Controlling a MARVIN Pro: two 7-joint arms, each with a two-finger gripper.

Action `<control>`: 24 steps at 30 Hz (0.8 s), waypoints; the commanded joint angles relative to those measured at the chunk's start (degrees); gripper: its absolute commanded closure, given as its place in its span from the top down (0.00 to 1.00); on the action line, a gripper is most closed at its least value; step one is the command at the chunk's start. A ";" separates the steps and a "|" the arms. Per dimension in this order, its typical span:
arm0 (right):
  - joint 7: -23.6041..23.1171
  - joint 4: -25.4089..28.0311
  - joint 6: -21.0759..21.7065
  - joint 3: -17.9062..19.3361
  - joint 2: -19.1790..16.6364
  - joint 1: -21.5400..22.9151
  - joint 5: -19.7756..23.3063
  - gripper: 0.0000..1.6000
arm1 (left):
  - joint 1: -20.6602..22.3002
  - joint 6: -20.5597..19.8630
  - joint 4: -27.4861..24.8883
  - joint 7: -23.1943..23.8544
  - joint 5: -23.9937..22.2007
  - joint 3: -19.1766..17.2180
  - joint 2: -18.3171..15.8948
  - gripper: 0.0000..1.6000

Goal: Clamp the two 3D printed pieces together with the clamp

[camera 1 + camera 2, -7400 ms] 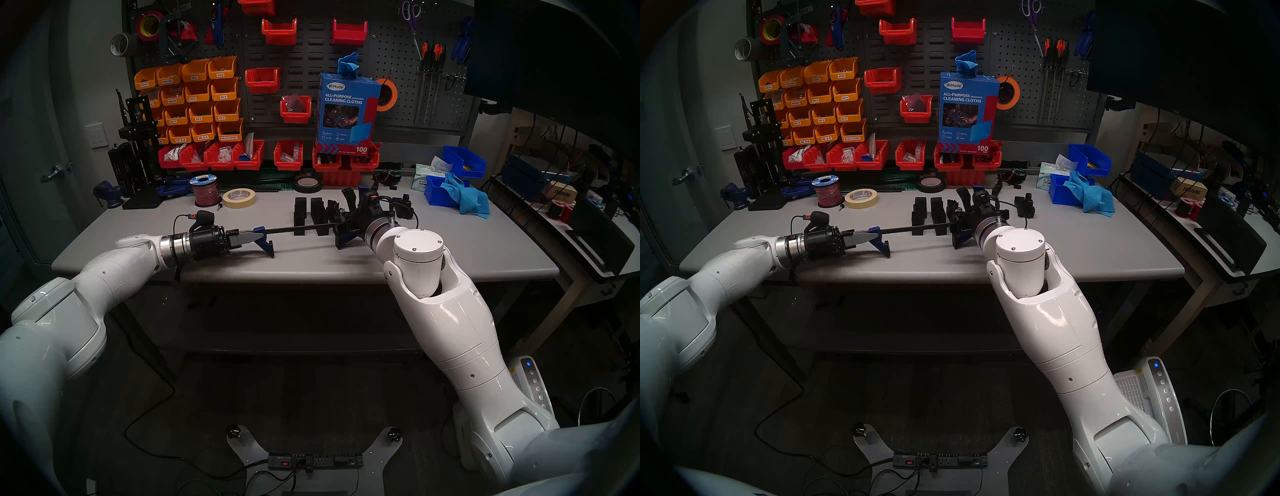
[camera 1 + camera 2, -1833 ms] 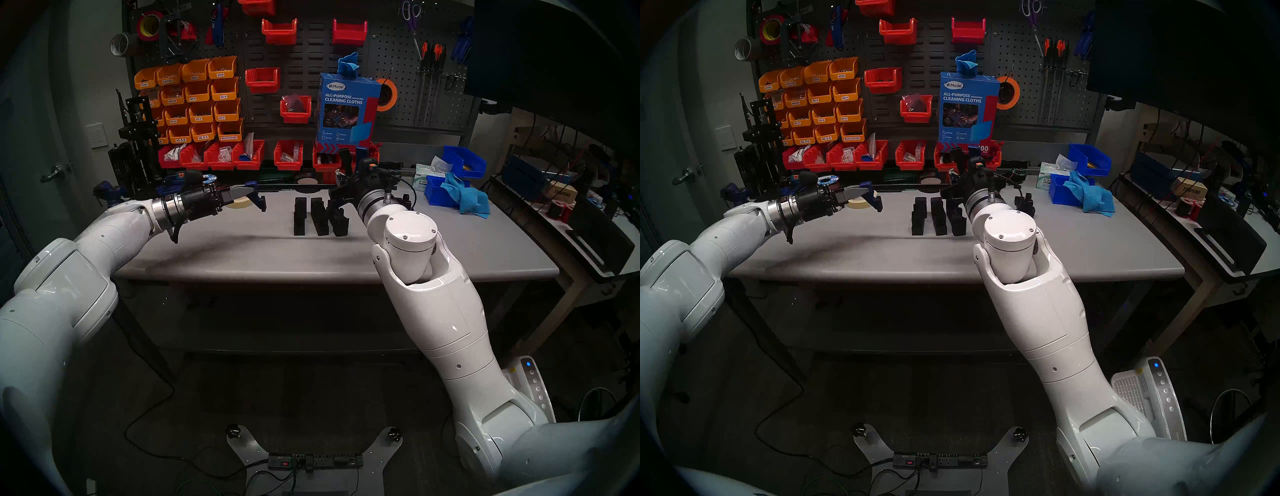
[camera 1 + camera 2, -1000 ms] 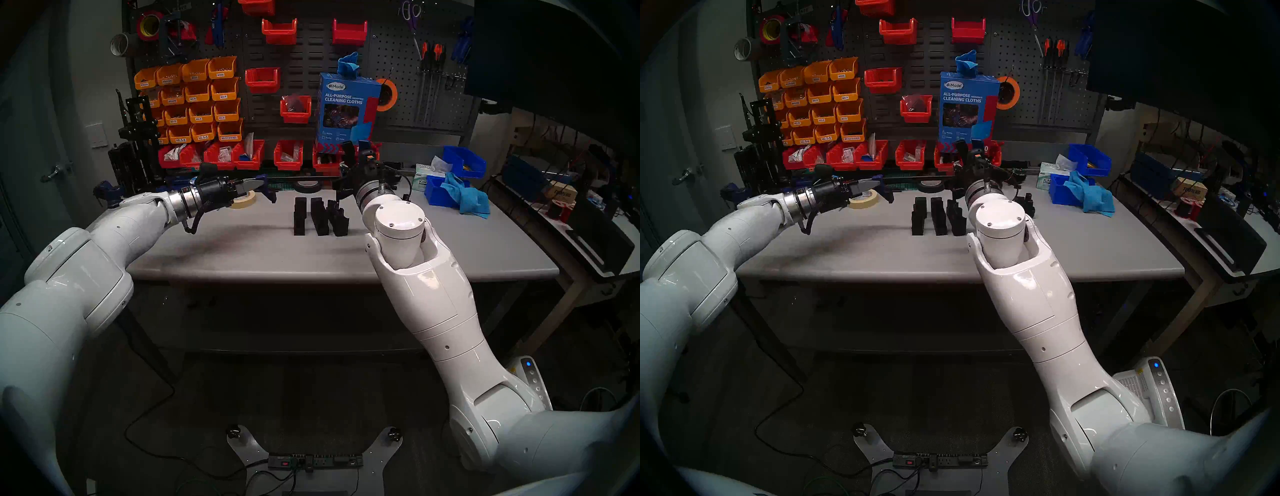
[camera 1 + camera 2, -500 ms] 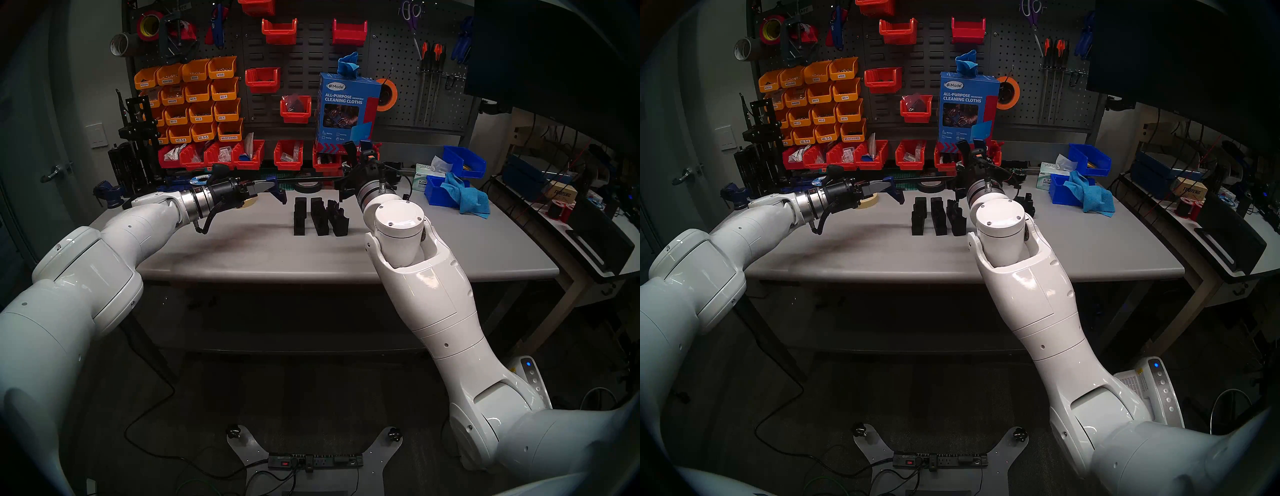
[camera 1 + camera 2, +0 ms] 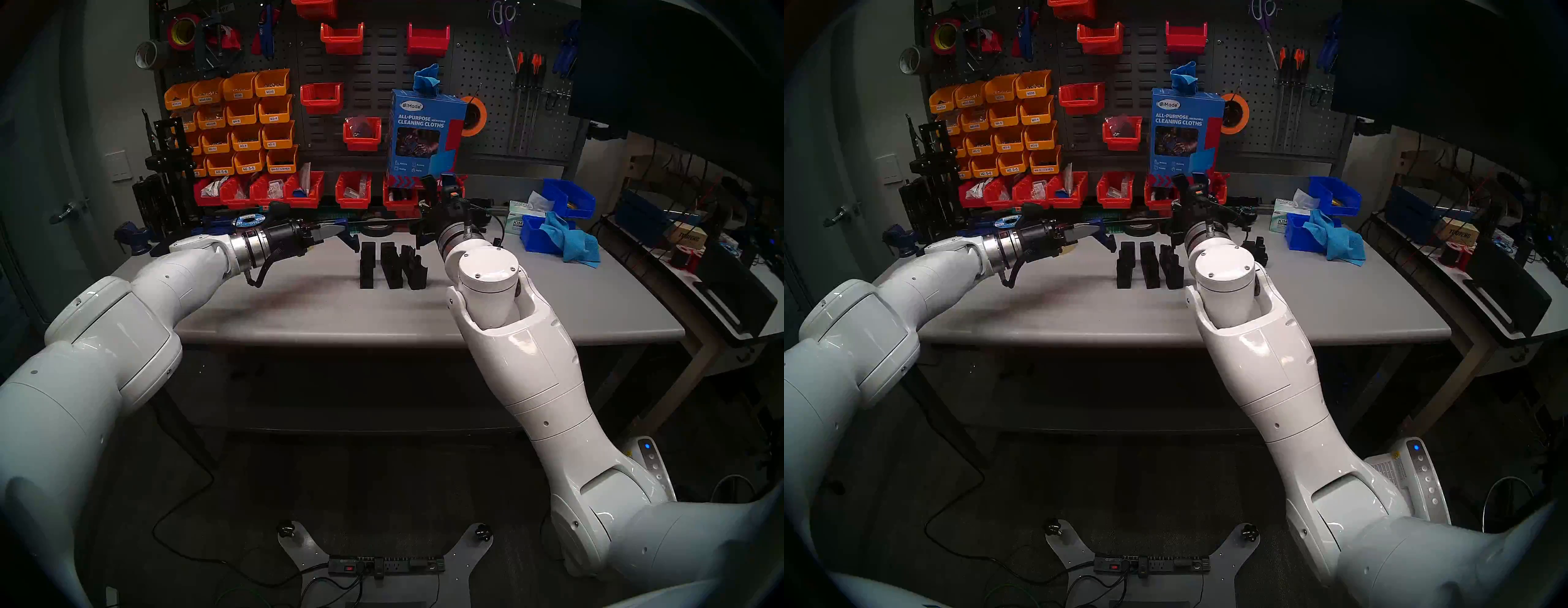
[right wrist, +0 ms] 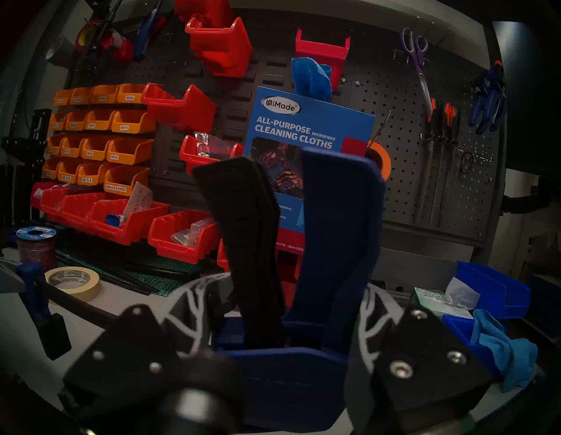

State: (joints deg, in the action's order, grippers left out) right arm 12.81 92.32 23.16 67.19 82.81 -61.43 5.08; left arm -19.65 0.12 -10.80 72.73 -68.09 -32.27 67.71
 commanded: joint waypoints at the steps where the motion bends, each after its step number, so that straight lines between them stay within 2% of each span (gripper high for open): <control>1: -0.15 1.06 -0.84 0.01 0.32 1.05 -0.04 0.00 | 2.45 -0.21 0.09 1.12 0.47 0.29 0.01 0.00; 24: -2.22 0.14 -0.61 1.34 -0.79 1.07 -0.31 0.00 | 3.42 -0.02 1.41 1.52 2.02 0.40 -0.78 0.00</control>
State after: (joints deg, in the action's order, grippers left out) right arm 10.41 91.60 23.16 67.71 82.64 -61.47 5.10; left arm -18.52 0.00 -9.70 74.10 -65.88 -31.49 67.16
